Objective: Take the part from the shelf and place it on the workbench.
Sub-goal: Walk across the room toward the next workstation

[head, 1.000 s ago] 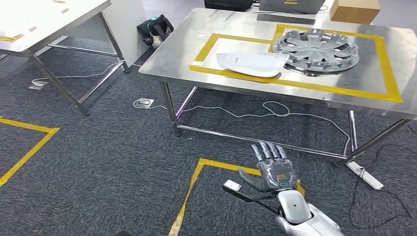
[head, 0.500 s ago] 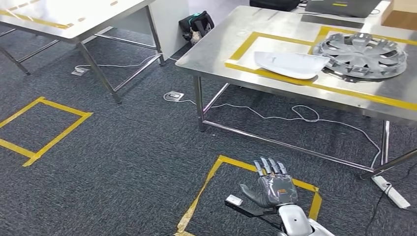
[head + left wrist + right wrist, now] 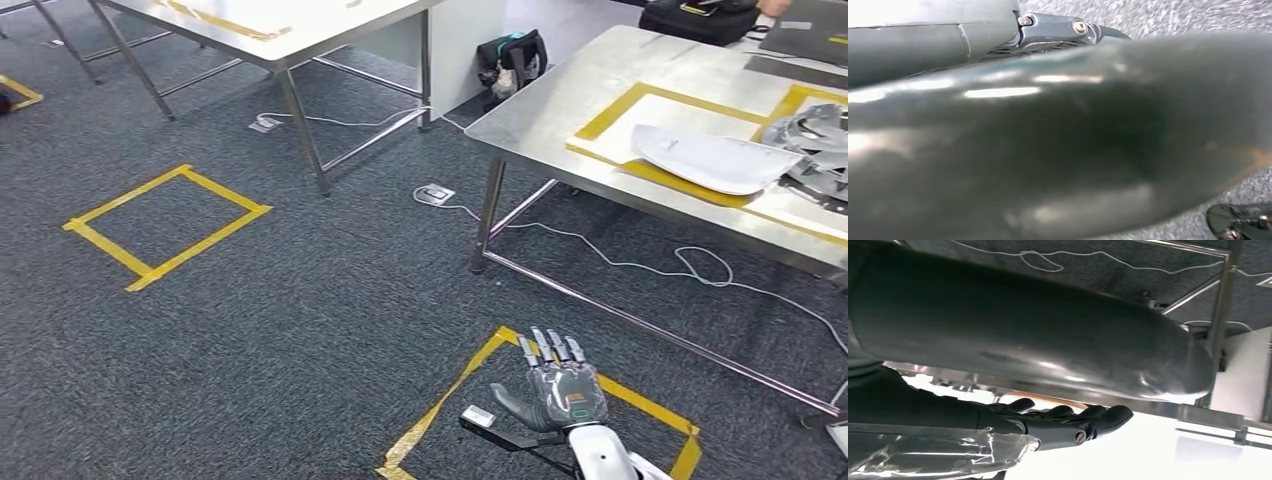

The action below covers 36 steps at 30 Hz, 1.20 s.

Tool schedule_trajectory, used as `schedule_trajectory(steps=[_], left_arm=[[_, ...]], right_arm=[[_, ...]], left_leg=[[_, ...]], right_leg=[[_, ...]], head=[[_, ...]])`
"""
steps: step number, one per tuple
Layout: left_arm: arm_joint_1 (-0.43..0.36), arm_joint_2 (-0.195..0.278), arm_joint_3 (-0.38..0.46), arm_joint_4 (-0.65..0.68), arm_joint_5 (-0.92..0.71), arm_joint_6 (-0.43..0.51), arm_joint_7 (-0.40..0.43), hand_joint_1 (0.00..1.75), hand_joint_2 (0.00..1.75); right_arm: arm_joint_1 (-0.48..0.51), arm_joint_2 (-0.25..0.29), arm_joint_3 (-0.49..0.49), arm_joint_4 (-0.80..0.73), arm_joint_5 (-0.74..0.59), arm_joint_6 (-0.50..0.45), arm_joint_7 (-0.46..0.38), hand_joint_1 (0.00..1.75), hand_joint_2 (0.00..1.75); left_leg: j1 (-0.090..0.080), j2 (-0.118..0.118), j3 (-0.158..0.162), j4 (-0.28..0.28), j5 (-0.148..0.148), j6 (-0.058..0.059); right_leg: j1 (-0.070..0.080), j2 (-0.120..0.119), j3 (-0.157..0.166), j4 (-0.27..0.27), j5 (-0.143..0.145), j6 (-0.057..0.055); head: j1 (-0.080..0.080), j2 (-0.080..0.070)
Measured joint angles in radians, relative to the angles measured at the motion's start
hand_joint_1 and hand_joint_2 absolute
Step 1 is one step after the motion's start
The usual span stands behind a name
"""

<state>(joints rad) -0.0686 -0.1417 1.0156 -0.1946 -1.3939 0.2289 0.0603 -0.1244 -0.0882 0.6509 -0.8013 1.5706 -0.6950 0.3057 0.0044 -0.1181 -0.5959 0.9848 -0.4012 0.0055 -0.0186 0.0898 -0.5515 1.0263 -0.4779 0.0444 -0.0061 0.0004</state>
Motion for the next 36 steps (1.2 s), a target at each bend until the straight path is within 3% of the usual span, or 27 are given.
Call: schedule_trajectory(steps=[1, 3, 5, 7, 9, 10, 11, 12, 14, 16, 18, 19, 21, 23, 24, 25, 26, 27, 29, 31, 32, 34, 36], left_arm=[[-0.001, -0.001, 0.001, 0.000, 0.000, 0.000, 0.000, 0.00, 0.00], [0.001, -0.001, 0.003, 0.000, 0.001, 0.000, 0.000, 0.00, 0.00], [0.004, -0.001, 0.004, 0.000, 0.001, 0.000, 0.000, 0.00, 0.00], [0.001, -0.002, 0.005, 0.000, 0.001, 0.000, 0.000, 0.00, 0.00], [-0.002, -0.003, 0.005, 0.000, 0.002, 0.000, 0.000, 0.00, 0.00], [-0.001, -0.003, 0.005, 0.000, 0.002, 0.000, 0.000, 0.00, 0.00], [0.000, -0.004, 0.005, 0.000, 0.002, 0.000, 0.000, 0.00, 0.00], [0.001, -0.003, 0.005, 0.000, 0.002, 0.000, 0.000, 0.00, 0.00], [-0.001, -0.003, 0.006, 0.000, 0.002, 0.000, 0.000, 0.00, 0.00], [-0.005, -0.004, 0.006, 0.000, 0.002, 0.000, 0.000, 0.00, 0.00], [-0.004, -0.005, 0.008, 0.000, 0.003, 0.000, 0.001, 0.00, 0.00], [-0.002, -0.005, 0.009, 0.000, 0.004, 0.001, 0.002, 0.00, 0.00], [0.000, -0.004, 0.011, 0.000, 0.007, 0.002, 0.005, 0.00, 0.00], [-0.002, -0.005, 0.011, 0.000, 0.010, 0.002, 0.007, 0.00, 0.00], [-0.002, -0.005, 0.011, 0.000, 0.011, 0.002, 0.008, 0.00, 0.00], [-0.001, -0.006, 0.012, 0.000, 0.011, 0.002, 0.009, 0.00, 0.00], [0.001, -0.006, 0.012, 0.000, 0.011, 0.002, 0.011, 0.00, 0.00], [0.002, -0.006, 0.012, 0.000, 0.011, 0.002, 0.012, 0.00, 0.00], [0.003, -0.007, 0.013, 0.000, 0.011, 0.003, 0.015, 0.00, 0.00], [0.003, -0.009, 0.014, 0.000, 0.012, 0.005, 0.019, 0.00, 0.00], [0.003, -0.010, 0.014, 0.000, 0.013, 0.007, 0.022, 0.00, 0.00], [0.005, -0.012, 0.018, 0.000, 0.015, 0.013, 0.029, 0.00, 0.00], [0.005, -0.013, 0.022, 0.000, 0.016, 0.017, 0.033, 0.00, 0.00]], right_arm=[[0.000, -0.001, 0.004, -0.001, 0.000, 0.000, 0.001, 0.00, 0.00], [0.001, -0.002, 0.010, -0.001, 0.000, -0.001, 0.002, 0.00, 0.00], [0.000, -0.002, 0.012, -0.002, -0.002, -0.001, 0.001, 0.00, 0.00], [0.003, -0.002, 0.013, -0.001, -0.005, -0.001, -0.001, 0.00, 0.00], [0.008, -0.003, 0.013, 0.002, -0.005, -0.001, -0.002, 0.00, 0.00], [0.009, -0.003, 0.013, 0.003, -0.005, -0.001, -0.002, 0.00, 0.00], [0.009, -0.003, 0.014, 0.004, -0.005, -0.001, -0.003, 0.00, 0.00], [0.008, -0.003, 0.014, 0.004, -0.006, -0.001, -0.003, 0.00, 0.00], [0.007, -0.003, 0.014, 0.004, -0.008, -0.001, -0.005, 0.00, 0.00], [0.007, -0.003, 0.013, 0.007, -0.013, -0.001, -0.008, 0.00, 0.00], [0.008, -0.003, 0.011, 0.013, -0.015, -0.001, -0.015, 0.00, 0.00], [0.009, -0.003, 0.008, 0.018, -0.015, -0.001, -0.020, 0.00, 0.00], [0.013, -0.002, -0.003, 0.033, -0.012, -0.001, -0.028, 0.00, 0.00], [0.026, -0.002, -0.012, 0.056, -0.016, -0.001, -0.024, 0.00, 0.00], [0.035, -0.002, -0.014, 0.067, -0.020, -0.001, -0.021, 0.00, 0.00], [0.045, -0.002, -0.018, 0.077, -0.024, -0.001, -0.017, 0.00, 0.00], [0.055, -0.002, -0.023, 0.085, -0.028, -0.001, -0.015, 0.00, 0.00], [0.063, -0.002, -0.030, 0.091, -0.032, -0.001, -0.013, 0.00, 0.00], [0.076, -0.002, -0.048, 0.099, -0.041, -0.001, -0.009, 0.00, 0.00], [0.091, -0.002, -0.070, 0.104, -0.046, -0.001, -0.006, 0.00, 0.00], [0.101, -0.002, -0.081, 0.105, -0.047, -0.001, -0.005, 0.00, 0.00], [0.122, -0.002, -0.103, 0.101, -0.046, -0.001, -0.003, 0.00, 0.00], [0.140, -0.002, -0.124, 0.094, -0.047, -0.002, -0.002, 0.00, 0.00]], left_leg=[[0.002, -0.012, -0.006, 0.001, 0.004, -0.007], [0.007, -0.031, -0.015, -0.001, 0.012, -0.021], [0.005, 0.011, -0.032, 0.026, -0.008, -0.031], [0.001, 0.081, -0.081, 0.133, -0.071, -0.038], [0.004, 0.104, -0.137, 0.258, -0.126, -0.043], [0.005, 0.107, -0.145, 0.283, -0.130, -0.045], [0.005, 0.109, -0.132, 0.269, -0.116, -0.045], [0.005, 0.117, -0.100, 0.218, -0.088, -0.045], [0.002, 0.168, -0.015, 0.079, -0.040, -0.040], [-0.003, 0.200, 0.024, 0.007, -0.028, -0.028], [-0.006, 0.178, 0.021, 0.001, -0.027, -0.012], [-0.005, 0.166, 0.020, -0.001, -0.024, -0.005], [-0.002, 0.142, 0.018, -0.004, -0.017, 0.009], [-0.002, 0.116, 0.013, -0.004, -0.013, 0.018], [-0.002, 0.100, 0.012, -0.004, -0.011, 0.020], [-0.003, 0.084, 0.011, -0.004, -0.010, 0.021], [-0.004, 0.068, 0.011, -0.004, -0.009, 0.020], [-0.004, 0.053, 0.011, -0.004, -0.007, 0.019], [-0.004, 0.025, 0.010, -0.003, -0.004, 0.014], [-0.003, 0.003, 0.005, -0.001, -0.001, 0.004], [-0.002, -0.007, 0.002, -0.002, 0.001, -0.003], [0.001, -0.017, -0.007, -0.002, 0.005, -0.014], [-0.001, 0.026, -0.030, 0.041, -0.026, -0.023]], right_leg=[[-0.001, 0.015, 0.007, -0.016, 0.000, -0.001], [0.002, -0.006, 0.009, -0.018, 0.004, -0.010], [0.003, -0.034, 0.010, -0.024, 0.010, -0.022], [0.005, -0.067, 0.010, -0.027, 0.014, -0.031], [0.008, -0.102, 0.007, -0.027, 0.014, -0.033], [0.009, -0.119, 0.006, -0.027, 0.013, -0.033], [0.009, -0.134, 0.005, -0.027, 0.013, -0.033], [0.009, -0.148, 0.006, -0.027, 0.013, -0.032], [0.014, -0.173, 0.009, -0.025, 0.010, -0.026], [0.021, -0.193, 0.013, -0.025, 0.006, -0.015], [0.022, -0.216, 0.018, -0.029, 0.005, -0.005], [0.020, -0.212, 0.018, -0.026, -0.001, 0.001], [0.015, -0.164, -0.006, 0.032, -0.041, 0.010], [0.013, -0.107, -0.067, 0.166, -0.107, 0.013], [0.013, -0.097, -0.098, 0.229, -0.131, 0.013], [0.014, -0.092, -0.117, 0.264, -0.136, 0.012], [0.014, -0.089, -0.117, 0.258, -0.122, 0.010], [0.014, -0.084, -0.096, 0.212, -0.091, 0.007], [0.013, -0.041, -0.026, 0.065, -0.026, -0.002], [0.013, -0.006, 0.016, -0.021, -0.003, -0.009], [0.015, -0.005, 0.020, -0.030, -0.004, -0.012], [0.016, -0.030, 0.025, -0.034, 0.004, -0.021], [0.013, -0.055, 0.030, -0.045, 0.014, -0.031]], head=[[-0.001, 0.000], [0.000, 0.000], [-0.005, 0.000], [-0.012, 0.000], [-0.014, 0.000], [-0.014, 0.000], [-0.014, 0.000], [-0.014, 0.000], [-0.016, 0.000], [-0.013, 0.000], [-0.010, 0.000], [-0.009, 0.000], [-0.005, 0.000], [0.000, 0.000], [0.001, 0.000], [0.001, 0.000], [0.002, 0.000], [0.002, 0.000], [0.002, 0.000], [0.001, 0.000], [0.001, 0.000], [0.001, 0.000], [-0.003, 0.000]])
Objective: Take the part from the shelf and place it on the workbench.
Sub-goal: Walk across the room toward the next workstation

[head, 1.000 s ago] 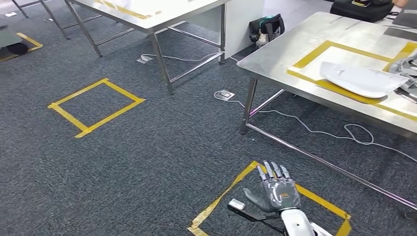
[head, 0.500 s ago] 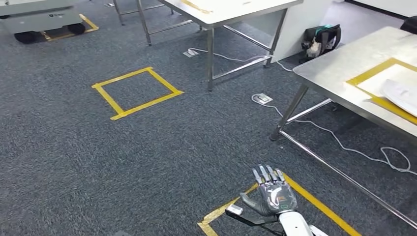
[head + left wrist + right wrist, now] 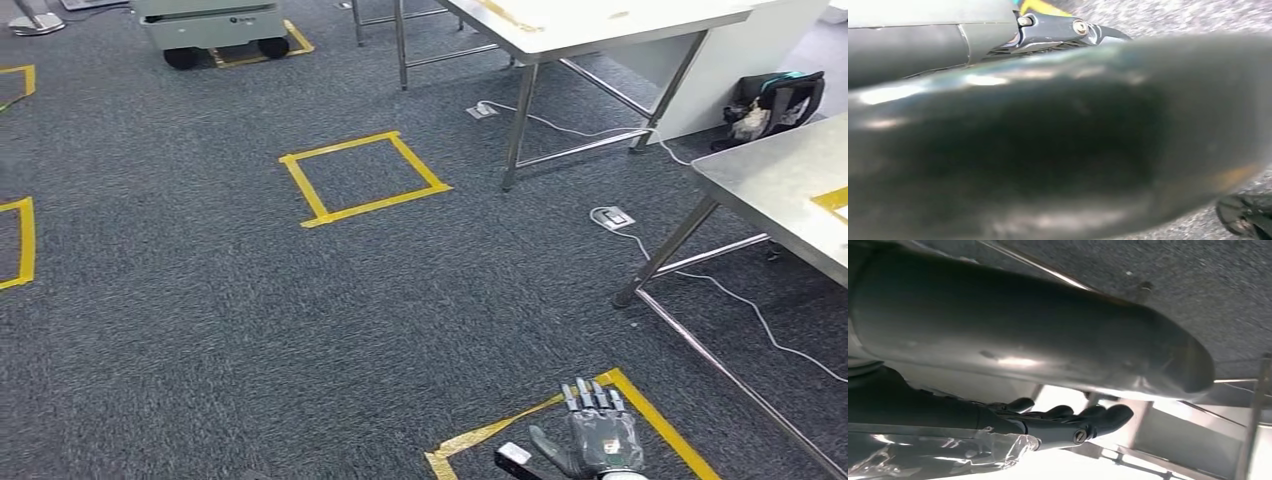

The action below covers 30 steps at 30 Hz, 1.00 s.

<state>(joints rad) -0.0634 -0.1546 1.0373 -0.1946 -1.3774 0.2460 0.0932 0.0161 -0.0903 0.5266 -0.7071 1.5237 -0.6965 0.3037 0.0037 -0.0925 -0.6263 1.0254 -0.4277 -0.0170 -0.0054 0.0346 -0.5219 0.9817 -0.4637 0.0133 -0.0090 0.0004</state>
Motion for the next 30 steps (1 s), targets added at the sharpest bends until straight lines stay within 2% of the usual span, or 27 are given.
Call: schedule_trajectory(steps=[2, 3, 4, 5, 6, 7, 8, 10, 11, 13, 15, 17, 18, 19, 20, 21, 22, 24, 25, 26, 28, 29, 30], left_arm=[[-0.004, -0.001, 0.003, 0.000, 0.001, 0.002, 0.001, 0.00, 0.00], [-0.006, -0.002, 0.004, 0.000, 0.001, 0.002, 0.001, 0.00, 0.00], [-0.007, -0.002, 0.005, 0.000, 0.001, 0.002, 0.001, 0.00, 0.00], [-0.007, -0.003, 0.006, 0.000, -0.001, 0.003, 0.001, 0.00, 0.00], [-0.006, -0.004, 0.008, 0.000, -0.002, 0.003, 0.001, 0.00, 0.00], [-0.006, -0.004, 0.009, 0.000, -0.003, 0.004, 0.001, 0.00, 0.00], [-0.007, -0.005, 0.010, 0.000, -0.003, 0.005, 0.001, 0.00, 0.00], [-0.011, -0.009, 0.013, 0.000, -0.002, 0.006, 0.001, 0.00, 0.00], [-0.011, -0.011, 0.015, 0.000, -0.002, 0.007, 0.001, 0.00, 0.00], [-0.009, -0.011, 0.019, 0.000, 0.002, 0.010, 0.001, 0.00, 0.00], [-0.006, -0.010, 0.024, 0.000, 0.006, 0.015, 0.001, 0.00, 0.00], [-0.007, -0.012, 0.030, 0.000, 0.013, 0.021, 0.001, 0.00, 0.00], [-0.008, -0.013, 0.033, 0.000, 0.018, 0.023, 0.001, 0.00, 0.00], [-0.007, -0.014, 0.036, 0.000, 0.023, 0.026, 0.001, 0.00, 0.00], [-0.006, -0.014, 0.039, 0.000, 0.028, 0.028, 0.001, 0.00, 0.00], [-0.006, -0.014, 0.043, 0.000, 0.033, 0.031, 0.001, 0.00, 0.00], [-0.005, -0.014, 0.047, 0.000, 0.037, 0.033, 0.001, 0.00, 0.00], [-0.006, -0.016, 0.055, 0.000, 0.043, 0.036, 0.001, 0.00, 0.00], [-0.006, -0.016, 0.058, 0.000, 0.045, 0.037, 0.001, 0.00, 0.00], [-0.006, -0.016, 0.060, 0.000, 0.046, 0.037, 0.001, 0.00, 0.00], [-0.004, -0.016, 0.064, 0.000, 0.048, 0.037, 0.001, 0.00, 0.00], [-0.002, -0.016, 0.066, 0.000, 0.049, 0.037, 0.000, 0.00, 0.00], [-0.002, -0.016, 0.068, 0.000, 0.050, 0.037, -0.001, 0.00, 0.00]], right_arm=[[0.016, 0.000, -0.017, -0.002, -0.003, 0.000, -0.001, 0.00, 0.00], [0.023, 0.000, -0.023, -0.002, -0.007, 0.000, 0.001, 0.00, 0.00], [0.029, 0.000, -0.027, -0.002, -0.016, 0.000, 0.005, 0.00, 0.00], [0.033, 0.000, -0.030, 0.000, -0.030, 0.000, 0.007, 0.00, 0.00], [0.035, 0.000, -0.033, 0.004, -0.045, 0.000, 0.006, 0.00, 0.00], [0.037, 0.000, -0.041, 0.012, -0.056, 0.000, -0.001, 0.00, 0.00], [0.041, 0.000, -0.056, 0.023, -0.061, 0.000, -0.015, 0.00, 0.00], [0.052, 0.000, -0.102, 0.051, -0.065, 0.000, -0.045, 0.00, 0.00], [0.057, 0.002, -0.127, 0.065, -0.070, 0.000, -0.057, 0.00, 0.00], [0.060, 0.009, -0.181, 0.101, -0.095, 0.000, -0.083, 0.00, 0.00], [0.060, 0.022, -0.245, 0.151, -0.144, 0.000, -0.113, 0.00, 0.00], [0.062, 0.036, -0.324, 0.215, -0.215, 0.000, -0.141, 0.00, 0.00], [0.063, 0.043, -0.362, 0.244, -0.251, 0.001, -0.153, 0.00, 0.00], [0.064, 0.052, -0.407, 0.274, -0.288, 0.001, -0.167, 0.00, 0.00], [0.065, 0.063, -0.449, 0.297, -0.316, 0.001, -0.179, 0.00, 0.00], [0.065, 0.074, -0.491, 0.316, -0.337, 0.001, -0.189, 0.00, 0.00], [0.065, 0.088, -0.532, 0.332, -0.351, 0.001, -0.198, 0.00, 0.00], [0.064, 0.112, -0.596, 0.356, -0.362, 0.001, -0.206, 0.00, 0.00], [0.064, 0.126, -0.624, 0.364, -0.361, 0.001, -0.208, 0.00, 0.00], [0.064, 0.140, -0.649, 0.369, -0.357, 0.001, -0.207, 0.00, 0.00], [0.064, 0.169, -0.698, 0.371, -0.346, 0.000, -0.208, 0.00, 0.00], [0.064, 0.181, -0.719, 0.369, -0.340, 0.000, -0.212, 0.00, 0.00], [0.065, 0.192, -0.740, 0.366, -0.335, 0.000, -0.220, 0.00, 0.00]], left_leg=[[-0.001, 0.058, -0.054, 0.116, -0.070, -0.008], [0.001, 0.071, -0.082, 0.180, -0.099, -0.013], [0.004, 0.077, -0.100, 0.223, -0.113, -0.017], [0.008, 0.081, -0.101, 0.231, -0.109, -0.021], [0.011, 0.086, -0.081, 0.201, -0.088, -0.025], [0.014, 0.099, -0.044, 0.140, -0.058, -0.028], [0.016, 0.126, -0.002, 0.071, -0.034, -0.032], [0.016, 0.163, 0.052, -0.020, -0.010, -0.024], [0.013, 0.168, 0.059, -0.033, -0.011, -0.016], [0.010, 0.141, 0.056, -0.034, -0.010, 0.003], [0.011, 0.118, 0.055, -0.037, -0.005, 0.018], [0.009, 0.093, 0.054, -0.038, -0.003, 0.029], [0.006, 0.079, 0.054, -0.038, -0.003, 0.032], [0.004, 0.064, 0.053, -0.037, -0.003, 0.034], [0.002, 0.049, 0.054, -0.037, -0.003, 0.034], [0.001, 0.034, 0.054, -0.037, -0.003, 0.034], [0.001, 0.019, 0.055, -0.037, -0.003, 0.034], [0.000, -0.008, 0.055, -0.035, -0.003, 0.029], [0.001, -0.019, 0.054, -0.035, -0.003, 0.024], [0.002, -0.029, 0.051, -0.035, -0.001, 0.018], [0.007, -0.049, 0.045, -0.039, 0.005, 0.003], [0.008, -0.041, 0.041, -0.036, 0.003, -0.003], [0.007, -0.020, 0.032, -0.018, -0.011, -0.007]], right_leg=[[-0.001, -0.028, 0.000, -0.004, 0.003, -0.005], [0.000, -0.044, -0.001, -0.004, 0.002, -0.005], [-0.001, -0.060, -0.002, -0.003, 0.001, -0.005], [-0.002, -0.074, -0.003, -0.003, 0.000, -0.004], [-0.003, -0.087, -0.002, -0.003, -0.001, -0.002], [-0.005, -0.100, -0.001, -0.002, -0.003, 0.003], [-0.004, -0.112, 0.001, 0.001, -0.007, 0.010], [-0.001, -0.135, 0.001, 0.007, -0.017, 0.025], [0.000, -0.145, 0.002, 0.008, -0.021, 0.033], [-0.005, -0.159, 0.012, 0.004, -0.026, 0.045], [-0.011, -0.121, 0.005, 0.035, -0.052, 0.054], [-0.013, -0.061, -0.050, 0.155, -0.118, 0.055], [-0.012, -0.046, -0.086, 0.228, -0.148, 0.053], [-0.010, -0.038, -0.120, 0.290, -0.166, 0.051], [-0.008, -0.036, -0.139, 0.313, -0.162, 0.047], [-0.007, -0.033, -0.137, 0.293, -0.137, 0.043], [-0.006, -0.024, -0.117, 0.238, -0.099, 0.039], [-0.010, 0.023, -0.058, 0.098, -0.035, 0.035], [-0.012, 0.042, -0.038, 0.053, -0.020, 0.034], [-0.011, 0.054, -0.027, 0.033, -0.017, 0.032], [-0.007, 0.037, -0.022, 0.029, -0.014, 0.022], [-0.006, 0.026, -0.019, 0.026, -0.011, 0.015], [-0.005, 0.013, -0.018, 0.022, -0.007, 0.008]], head=[[-0.003, 0.000], [-0.004, 0.000], [-0.003, 0.000], [-0.004, 0.000], [-0.004, 0.000], [-0.004, 0.000], [-0.005, 0.000], [-0.004, 0.000], [-0.001, 0.000], [0.006, 0.000], [0.008, 0.000], [0.010, 0.000], [0.010, 0.000], [0.010, 0.000], [0.011, 0.000], [0.010, 0.000], [0.011, 0.000], [0.010, 0.000], [0.010, 0.000], [0.009, 0.000], [0.009, 0.000], [0.008, 0.000], [0.006, 0.000]])
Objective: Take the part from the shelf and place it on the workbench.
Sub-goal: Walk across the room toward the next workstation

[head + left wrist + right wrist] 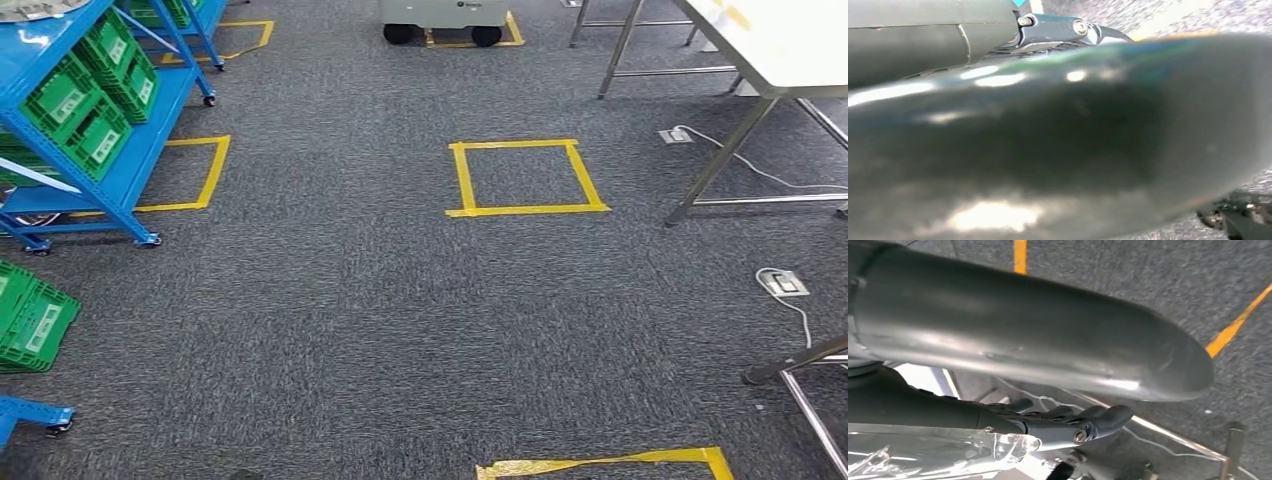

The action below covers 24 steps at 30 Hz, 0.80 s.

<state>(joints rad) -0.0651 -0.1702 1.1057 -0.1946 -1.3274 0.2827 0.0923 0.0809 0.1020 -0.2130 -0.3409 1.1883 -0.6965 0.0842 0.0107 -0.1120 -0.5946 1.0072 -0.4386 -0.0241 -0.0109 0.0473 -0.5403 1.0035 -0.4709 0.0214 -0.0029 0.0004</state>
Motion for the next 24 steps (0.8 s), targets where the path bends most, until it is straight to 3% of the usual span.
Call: schedule_trajectory(steps=[2, 3, 5, 6, 7, 9, 11, 13, 14, 15, 16, 18, 20, 21, 22, 24], left_arm=[[-0.003, -0.001, 0.003, 0.000, 0.000, 0.001, -0.002, 0.00, 0.00], [-0.005, -0.005, 0.004, 0.000, -0.003, 0.004, -0.002, 0.00, 0.00], [-0.006, -0.019, 0.005, 0.000, -0.009, 0.016, -0.001, 0.00, 0.00], [-0.005, -0.027, 0.005, 0.000, -0.012, 0.024, 0.001, 0.00, 0.00], [-0.004, -0.033, 0.005, 0.000, -0.013, 0.032, 0.004, 0.00, 0.00], [-0.005, -0.043, 0.006, 0.000, -0.013, 0.046, 0.009, 0.00, 0.00], [-0.009, -0.050, 0.006, 0.000, -0.018, 0.076, 0.011, 0.00, 0.00], [-0.007, -0.054, 0.004, 0.000, -0.037, 0.155, 0.017, 0.00, 0.00], [-0.004, -0.054, 0.002, 0.000, -0.053, 0.209, 0.022, 0.00, 0.00], [-0.001, -0.054, -0.002, -0.001, -0.073, 0.266, 0.028, 0.00, 0.00], [0.000, -0.053, -0.009, -0.001, -0.093, 0.315, 0.032, 0.00, 0.00], [0.000, -0.051, -0.027, -0.002, -0.125, 0.377, 0.035, 0.00, 0.00], [0.001, -0.050, -0.041, -0.003, -0.142, 0.400, 0.035, 0.00, 0.00], [0.004, -0.049, -0.047, -0.003, -0.146, 0.404, 0.034, 0.00, 0.00], [0.008, -0.049, -0.052, -0.008, -0.151, 0.407, 0.033, 0.00, 0.00], [0.016, -0.052, -0.063, -0.030, -0.166, 0.412, 0.030, 0.00, 0.00]], right_arm=[[0.003, 0.018, -0.037, -0.006, 0.009, 0.000, -0.015, 0.00, 0.00], [0.006, 0.027, -0.055, -0.008, 0.014, 0.000, -0.020, 0.00, 0.00], [0.012, 0.044, -0.090, -0.017, 0.026, 0.000, -0.020, 0.00, 0.00], [0.014, 0.052, -0.107, -0.022, 0.035, 0.000, -0.019, 0.00, 0.00], [0.014, 0.061, -0.122, -0.027, 0.046, 0.000, -0.018, 0.00, 0.00], [0.015, 0.076, -0.148, -0.035, 0.070, 0.000, -0.018, 0.00, 0.00], [0.016, 0.087, -0.177, -0.040, 0.100, 0.000, -0.019, 0.00, 0.00], [0.016, 0.097, -0.218, -0.047, 0.140, 0.000, -0.019, 0.00, 0.00], [0.015, 0.103, -0.240, -0.051, 0.161, 0.000, -0.018, 0.00, 0.00], [0.015, 0.110, -0.263, -0.056, 0.181, 0.000, -0.017, 0.00, 0.00], [0.015, 0.115, -0.285, -0.059, 0.198, 0.000, -0.014, 0.00, 0.00], [0.019, 0.126, -0.326, -0.063, 0.219, 0.000, -0.010, 0.00, 0.00], [0.023, 0.134, -0.358, -0.065, 0.228, 0.000, -0.007, 0.00, 0.00], [0.024, 0.137, -0.370, -0.068, 0.233, 0.000, -0.007, 0.00, 0.00], [0.025, 0.141, -0.381, -0.071, 0.240, 0.000, -0.008, 0.00, 0.00], [0.024, 0.149, -0.406, -0.083, 0.261, -0.001, -0.006, 0.00, 0.00]], left_leg=[[-0.004, 0.064, -0.046, 0.097, -0.061, -0.005], [-0.004, 0.084, -0.078, 0.167, -0.095, -0.007], [-0.004, 0.097, -0.117, 0.257, -0.125, -0.010], [-0.004, 0.100, -0.110, 0.250, -0.112, -0.010], [-0.004, 0.106, -0.084, 0.205, -0.084, -0.008], [-0.008, 0.153, -0.005, 0.067, -0.027, -0.004], [-0.012, 0.189, 0.039, -0.013, -0.010, 0.005], [-0.015, 0.175, 0.040, -0.022, -0.010, 0.018], [-0.013, 0.164, 0.039, -0.023, -0.009, 0.023], [-0.011, 0.153, 0.039, -0.025, -0.007, 0.029], [-0.008, 0.142, 0.040, -0.027, -0.004, 0.034], [-0.007, 0.117, 0.037, -0.027, -0.001, 0.041], [-0.007, 0.088, 0.035, -0.026, 0.001, 0.043], [-0.007, 0.074, 0.035, -0.026, 0.002, 0.043], [-0.006, 0.060, 0.036, -0.025, 0.002, 0.041], [-0.006, 0.033, 0.035, -0.023, 0.004, 0.034]], right_leg=[[0.002, -0.029, 0.001, -0.005, 0.002, -0.010], [0.005, -0.045, 0.001, -0.005, 0.002, -0.013], [0.008, -0.078, 0.000, -0.005, 0.000, -0.015], [0.008, -0.092, 0.001, -0.005, -0.001, -0.016], [0.008, -0.104, 0.002, -0.005, -0.001, -0.015], [0.012, -0.126, 0.004, -0.003, -0.005, -0.010], [0.018, -0.145, 0.005, 0.000, -0.010, -0.001], [0.020, -0.165, 0.011, 0.000, -0.014, 0.009], [0.018, -0.162, 0.013, 0.003, -0.019, 0.015], [0.016, -0.144, 0.008, 0.018, -0.032, 0.020], [0.013, -0.118, -0.006, 0.053, -0.056, 0.025], [0.010, -0.065, -0.064, 0.183, -0.122, 0.031], [0.009, -0.052, -0.117, 0.289, -0.155, 0.032], [0.008, -0.050, -0.121, 0.291, -0.143, 0.032], [0.007, -0.046, -0.107, 0.255, -0.113, 0.032], [-0.001, -0.011, -0.047, 0.121, -0.046, 0.033]], head=[[-0.004, 0.000], [-0.006, 0.000], [-0.006, 0.000], [-0.006, 0.000], [-0.006, 0.000], [-0.007, 0.000], [-0.006, 0.000], [-0.004, 0.000], [-0.003, 0.000], [0.000, 0.000], [0.002, 0.000], [0.008, 0.000], [0.010, 0.000], [0.011, 0.000], [0.011, 0.000], [0.011, 0.000]])
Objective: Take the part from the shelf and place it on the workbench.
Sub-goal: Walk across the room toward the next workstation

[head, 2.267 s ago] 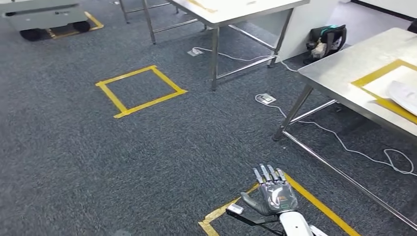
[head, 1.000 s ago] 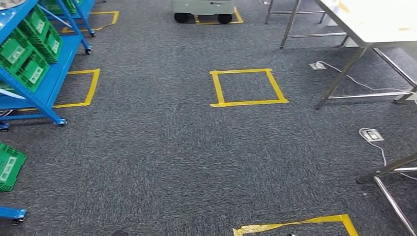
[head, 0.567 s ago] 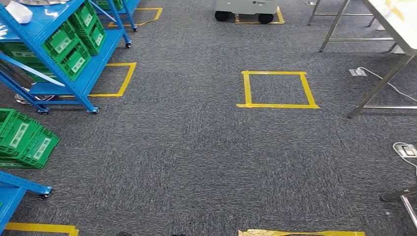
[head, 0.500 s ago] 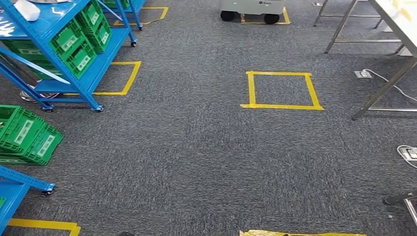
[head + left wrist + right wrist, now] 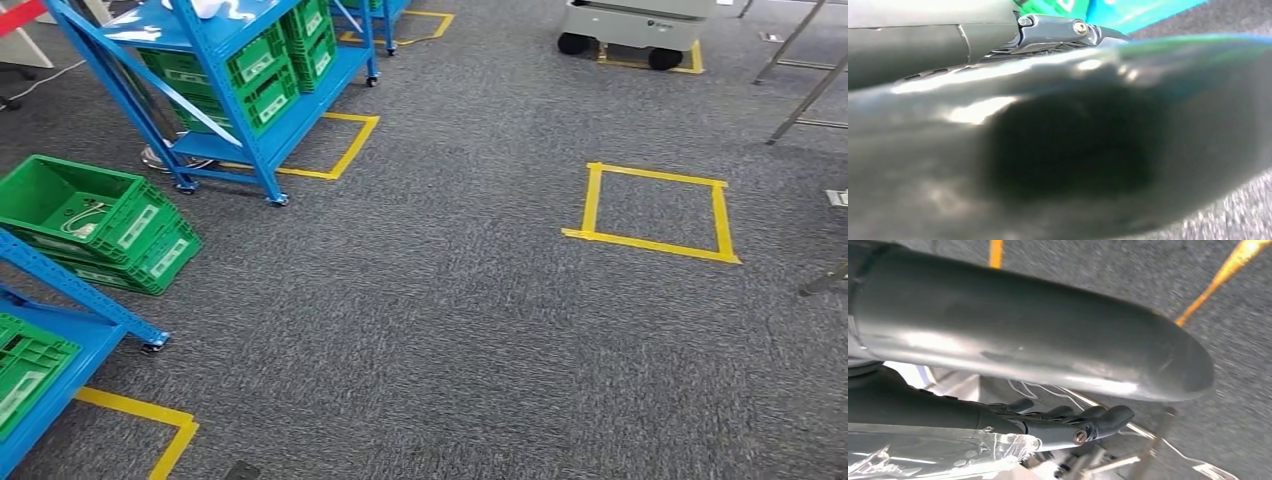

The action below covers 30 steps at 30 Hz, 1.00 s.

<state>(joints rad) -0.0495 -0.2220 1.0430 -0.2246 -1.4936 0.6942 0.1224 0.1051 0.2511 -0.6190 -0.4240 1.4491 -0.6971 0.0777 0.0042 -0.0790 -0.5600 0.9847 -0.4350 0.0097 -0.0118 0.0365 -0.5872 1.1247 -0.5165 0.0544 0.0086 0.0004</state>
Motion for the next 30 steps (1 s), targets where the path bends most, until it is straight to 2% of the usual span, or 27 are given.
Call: schedule_trajectory(steps=[2, 3, 4, 5, 7, 9, 10, 11, 12, 13, 14, 16, 17, 18, 20, 21, 22, 24, 25, 26, 27, 28, 29, 30], left_arm=[[0.006, -0.007, -0.011, -0.039, -0.018, 0.003, 0.001, 0.00, 0.00], [0.010, -0.011, -0.015, -0.059, -0.024, 0.004, 0.000, 0.00, 0.00], [0.018, -0.016, -0.018, -0.081, -0.026, 0.005, -0.005, 0.00, 0.00], [0.027, -0.021, -0.020, -0.102, -0.026, 0.005, -0.011, 0.00, 0.00], [0.042, -0.035, -0.020, -0.142, -0.027, 0.006, -0.025, 0.00, 0.00], [0.045, -0.048, -0.020, -0.175, -0.027, 0.006, -0.031, 0.00, 0.00], [0.044, -0.054, -0.020, -0.187, -0.027, 0.006, -0.033, 0.00, 0.00], [0.045, -0.057, -0.020, -0.195, -0.027, 0.006, -0.034, 0.00, 0.00], [0.046, -0.061, -0.019, -0.201, -0.026, 0.006, -0.035, 0.00, 0.00], [0.048, -0.062, -0.018, -0.204, -0.026, 0.006, -0.036, 0.00, 0.00], [0.050, -0.063, -0.017, -0.207, -0.026, 0.006, -0.036, 0.00, 0.00], [0.048, -0.066, -0.017, -0.214, -0.026, 0.006, -0.036, 0.00, 0.00], [0.046, -0.067, -0.017, -0.217, -0.026, 0.006, -0.036, 0.00, 0.00], [0.044, -0.068, -0.017, -0.220, -0.026, 0.006, -0.036, 0.00, 0.00], [0.047, -0.070, -0.016, -0.224, -0.026, 0.007, -0.036, 0.00, 0.00], [0.050, -0.071, -0.016, -0.225, -0.026, 0.007, -0.036, 0.00, 0.00], [0.052, -0.072, -0.015, -0.227, -0.026, 0.007, -0.036, 0.00, 0.00], [0.050, -0.074, -0.015, -0.229, -0.026, 0.008, -0.036, 0.00, 0.00], [0.048, -0.075, -0.015, -0.229, -0.026, 0.008, -0.036, 0.00, 0.00], [0.048, -0.076, -0.014, -0.229, -0.025, 0.008, -0.036, 0.00, 0.00], [0.049, -0.076, -0.014, -0.229, -0.025, 0.008, -0.037, 0.00, 0.00], [0.050, -0.076, -0.013, -0.229, -0.024, 0.008, -0.038, 0.00, 0.00], [0.049, -0.076, -0.011, -0.229, -0.024, 0.007, -0.040, 0.00, 0.00], [0.047, -0.076, -0.008, -0.227, -0.023, 0.007, -0.042, 0.00, 0.00]], right_arm=[[0.000, 0.009, -0.026, -0.012, 0.027, 0.000, 0.005, 0.00, 0.00], [0.000, 0.014, -0.038, -0.017, 0.042, 0.000, 0.008, 0.00, 0.00], [0.001, 0.019, -0.048, -0.025, 0.059, 0.000, 0.009, 0.00, 0.00], [0.001, 0.024, -0.057, -0.035, 0.075, 0.000, 0.009, 0.00, 0.00], [0.003, 0.032, -0.074, -0.058, 0.100, 0.000, 0.007, 0.00, 0.00], [0.005, 0.035, -0.088, -0.073, 0.112, 0.000, 0.005, 0.00, 0.00], [0.007, 0.035, -0.094, -0.080, 0.115, 0.000, 0.005, 0.00, 0.00], [0.009, 0.035, -0.097, -0.088, 0.117, 0.000, 0.006, 0.00, 0.00], [0.010, 0.035, -0.099, -0.096, 0.119, 0.000, 0.007, 0.00, 0.00], [0.012, 0.035, -0.099, -0.104, 0.120, 0.000, 0.008, 0.00, 0.00], [0.012, 0.036, -0.099, -0.111, 0.121, 0.000, 0.010, 0.00, 0.00], [0.012, 0.037, -0.099, -0.120, 0.121, 0.000, 0.010, 0.00, 0.00], [0.013, 0.038, -0.099, -0.123, 0.122, 0.000, 0.010, 0.00, 0.00], [0.014, 0.039, -0.099, -0.126, 0.122, 0.000, 0.010, 0.00, 0.00], [0.014, 0.039, -0.099, -0.132, 0.122, 0.000, 0.010, 0.00, 0.00], [0.014, 0.039, -0.099, -0.135, 0.122, 0.000, 0.010, 0.00, 0.00], [0.014, 0.040, -0.098, -0.138, 0.122, -0.001, 0.010, 0.00, 0.00], [0.016, 0.040, -0.098, -0.141, 0.122, -0.001, 0.010, 0.00, 0.00], [0.018, 0.040, -0.098, -0.141, 0.122, -0.001, 0.010, 0.00, 0.00], [0.019, 0.040, -0.098, -0.141, 0.122, -0.001, 0.010, 0.00, 0.00], [0.020, 0.040, -0.098, -0.141, 0.122, -0.001, 0.010, 0.00, 0.00], [0.021, 0.040, -0.098, -0.143, 0.122, -0.001, 0.011, 0.00, 0.00], [0.021, 0.040, -0.096, -0.147, 0.122, -0.001, 0.012, 0.00, 0.00], [0.022, 0.040, -0.093, -0.152, 0.122, -0.001, 0.015, 0.00, 0.00]], left_leg=[[0.000, -0.024, -0.007, 0.004, 0.003, -0.012], [0.001, -0.034, -0.012, 0.005, 0.006, -0.019], [0.003, -0.044, -0.016, 0.004, 0.010, -0.025], [0.005, -0.043, -0.020, 0.005, 0.010, -0.030], [0.004, -0.004, -0.040, 0.042, -0.018, -0.037], [0.001, 0.047, -0.090, 0.153, -0.083, -0.040], [0.001, 0.057, -0.119, 0.218, -0.112, -0.041], [0.001, 0.061, -0.139, 0.264, -0.128, -0.040], [0.001, 0.064, -0.142, 0.279, -0.125, -0.039], [0.000, 0.067, -0.128, 0.257, -0.105, -0.036], [-0.002, 0.077, -0.097, 0.205, -0.075, -0.033], [-0.011, 0.132, -0.025, 0.077, -0.028, -0.024], [-0.015, 0.154, -0.004, 0.035, -0.019, -0.019], [-0.019, 0.165, 0.004, 0.013, -0.018, -0.015], [-0.020, 0.143, 0.002, 0.004, -0.016, -0.007], [-0.017, 0.132, 0.001, 0.002, -0.014, -0.003], [-0.014, 0.120, 0.002, 0.000, -0.011, 0.003], [-0.009, 0.095, 0.000, -0.001, -0.006, 0.011], [-0.008, 0.081, -0.001, -0.001, -0.004, 0.013], [-0.008, 0.066, -0.002, -0.001, -0.004, 0.014], [-0.008, 0.052, -0.003, -0.001, -0.003, 0.014], [-0.007, 0.038, -0.002, 0.000, -0.002, 0.013], [-0.005, 0.024, -0.002, 0.001, -0.001, 0.010], [-0.004, 0.010, -0.002, 0.002, 0.000, 0.006]], right_leg=[[-0.006, 0.036, 0.042, -0.089, 0.026, -0.005], [-0.005, 0.041, 0.047, -0.101, 0.024, -0.010], [-0.003, 0.032, 0.048, -0.102, 0.025, -0.018], [-0.002, 0.022, 0.048, -0.102, 0.028, -0.025], [-0.001, 0.001, 0.047, -0.105, 0.033, -0.038], [0.004, -0.026, 0.046, -0.106, 0.033, -0.046], [0.006, -0.042, 0.045, -0.106, 0.033, -0.049], [0.009, -0.058, 0.044, -0.106, 0.032, -0.051], [0.010, -0.073, 0.044, -0.106, 0.031, -0.052], [0.011, -0.085, 0.044, -0.106, 0.031, -0.052], [0.012, -0.097, 0.045, -0.106, 0.031, -0.052], [0.015, -0.117, 0.048, -0.104, 0.028, -0.047], [0.018, -0.128, 0.049, -0.103, 0.026, -0.043], [0.020, -0.140, 0.050, -0.102, 0.024, -0.039], [0.021, -0.160, 0.051, -0.103, 0.021, -0.030], [0.019, -0.152, 0.049, -0.097, 0.014, -0.024], [0.017, -0.130, 0.041, -0.075, -0.003, -0.018], [0.013, -0.070, -0.006, 0.033, -0.061, -0.008], [0.011, -0.052, -0.039, 0.103, -0.091, -0.005], [0.010, -0.044, -0.066, 0.157, -0.108, -0.003], [0.009, -0.041, -0.080, 0.179, -0.107, -0.002], [0.008, -0.039, -0.073, 0.161, -0.085, -0.001], [0.006, -0.032, -0.049, 0.105, -0.050, 0.000], [0.001, -0.013, -0.015, 0.033, -0.016, 0.002]], head=[[0.000, 0.000], [0.000, 0.000], [-0.001, 0.000], [-0.001, 0.000], [-0.007, 0.000], [-0.013, 0.000], [-0.014, 0.000], [-0.014, 0.000], [-0.014, 0.000], [-0.014, 0.000], [-0.014, 0.000], [-0.015, 0.000], [-0.015, 0.000], [-0.014, 0.000], [-0.013, 0.000], [-0.012, 0.000], [-0.010, 0.000], [-0.003, 0.000], [-0.001, 0.000], [0.000, 0.000], [0.000, 0.000], [0.000, 0.000], [0.000, 0.000], [0.000, 0.000]])
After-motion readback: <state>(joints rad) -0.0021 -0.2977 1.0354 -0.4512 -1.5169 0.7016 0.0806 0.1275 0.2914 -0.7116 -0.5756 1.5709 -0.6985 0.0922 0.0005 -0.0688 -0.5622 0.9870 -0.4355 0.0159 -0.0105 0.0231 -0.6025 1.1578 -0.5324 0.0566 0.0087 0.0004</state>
